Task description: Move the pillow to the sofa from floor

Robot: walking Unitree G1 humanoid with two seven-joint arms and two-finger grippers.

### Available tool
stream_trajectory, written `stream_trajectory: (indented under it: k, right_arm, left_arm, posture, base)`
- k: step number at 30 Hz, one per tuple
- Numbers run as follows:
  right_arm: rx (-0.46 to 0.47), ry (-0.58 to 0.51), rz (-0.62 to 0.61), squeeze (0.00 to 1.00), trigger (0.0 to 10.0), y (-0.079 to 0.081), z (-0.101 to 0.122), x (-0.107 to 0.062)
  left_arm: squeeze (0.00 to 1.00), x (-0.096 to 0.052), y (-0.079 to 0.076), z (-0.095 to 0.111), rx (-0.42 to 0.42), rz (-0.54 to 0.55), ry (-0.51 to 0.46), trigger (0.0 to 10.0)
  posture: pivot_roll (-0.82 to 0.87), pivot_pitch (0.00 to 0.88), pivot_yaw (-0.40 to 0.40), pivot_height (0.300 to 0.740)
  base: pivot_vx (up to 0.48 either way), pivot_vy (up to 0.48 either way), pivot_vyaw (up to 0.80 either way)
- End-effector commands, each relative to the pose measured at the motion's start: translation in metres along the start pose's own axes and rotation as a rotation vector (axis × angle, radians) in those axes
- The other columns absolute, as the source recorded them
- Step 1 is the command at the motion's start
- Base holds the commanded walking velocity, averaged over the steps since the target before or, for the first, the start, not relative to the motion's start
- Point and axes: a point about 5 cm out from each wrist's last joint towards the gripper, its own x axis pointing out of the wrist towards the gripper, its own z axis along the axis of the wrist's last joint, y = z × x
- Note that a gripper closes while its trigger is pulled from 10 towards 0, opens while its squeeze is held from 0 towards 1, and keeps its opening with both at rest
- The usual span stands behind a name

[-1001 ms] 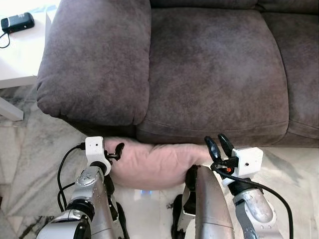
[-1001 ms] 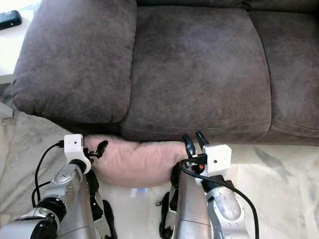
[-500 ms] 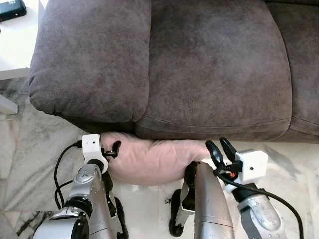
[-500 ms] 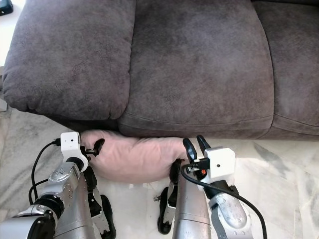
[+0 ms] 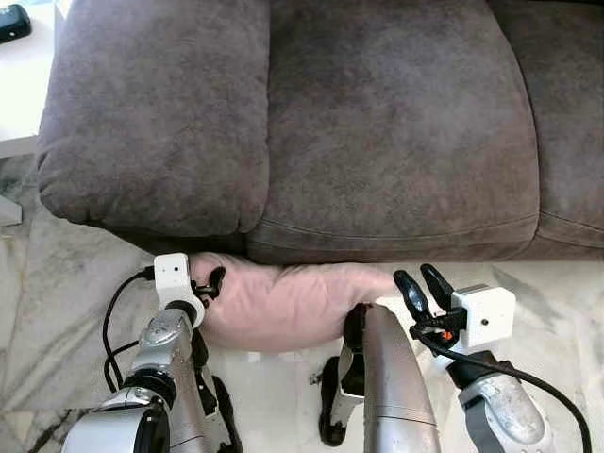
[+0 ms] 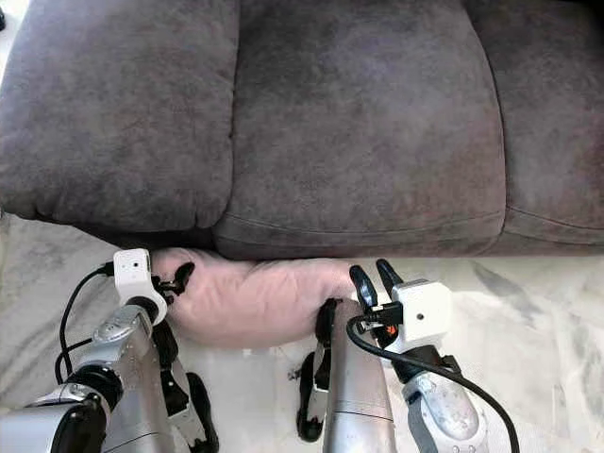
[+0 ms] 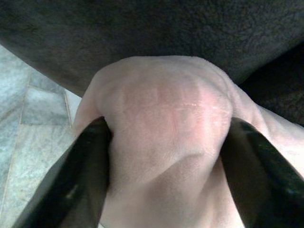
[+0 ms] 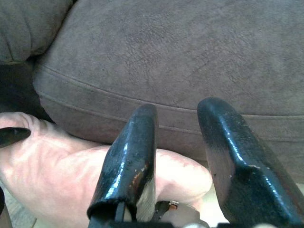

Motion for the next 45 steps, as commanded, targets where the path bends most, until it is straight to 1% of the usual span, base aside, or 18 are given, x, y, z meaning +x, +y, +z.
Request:
stream_trajectory:
  k: [1, 15, 24, 28, 38, 45]
  right_arm:
    - [0.004, 0.029, -0.009, 0.00, 10.0, -0.002, -0.003, -0.007]
    - [0.004, 0.039, -0.009, 0.00, 10.0, -0.005, -0.004, -0.004]
    - [0.011, 0.038, -0.010, 0.00, 10.0, -0.005, -0.007, 0.000]
    - [0.014, 0.037, -0.010, 0.00, 10.0, -0.004, -0.009, 0.002]
    - [0.022, 0.021, -0.024, 0.00, 10.0, -0.002, -0.010, 0.009]
    - [0.028, 0.015, -0.028, 0.00, 10.0, 0.000, -0.012, 0.013]
  left_arm:
    - [0.00, -0.008, 0.003, -0.024, 0.002, 0.020, 0.098, 0.0]
    - [0.00, -0.010, 0.004, -0.028, -0.007, 0.041, 0.105, 0.0]
    - [0.00, -0.015, 0.006, -0.035, 0.001, 0.044, 0.108, 0.0]
    - [0.00, -0.015, 0.007, -0.034, 0.005, 0.045, 0.105, 0.0]
    - [0.00, -0.012, 0.008, -0.025, 0.018, 0.044, 0.073, 0.0]
    - [0.00, -0.012, 0.010, -0.025, 0.019, 0.045, 0.068, 0.0]
  posture:
    - [-0.15, 0.519, -0.133, 0.536]
    - [-0.15, 0.505, -0.135, 0.536]
    - [-0.14, 0.487, -0.125, 0.536]
    - [-0.13, 0.480, -0.121, 0.536]
    - [-0.11, 0.459, -0.100, 0.536]
    - [-0.09, 0.445, -0.089, 0.536]
  base:
    - [0.000, 0.000, 0.00]
    - [0.000, 0.000, 0.00]
    - [0.000, 0.000, 0.00]
    - [0.000, 0.000, 0.00]
    - [0.000, 0.000, 0.00]
    - [0.000, 0.000, 0.00]
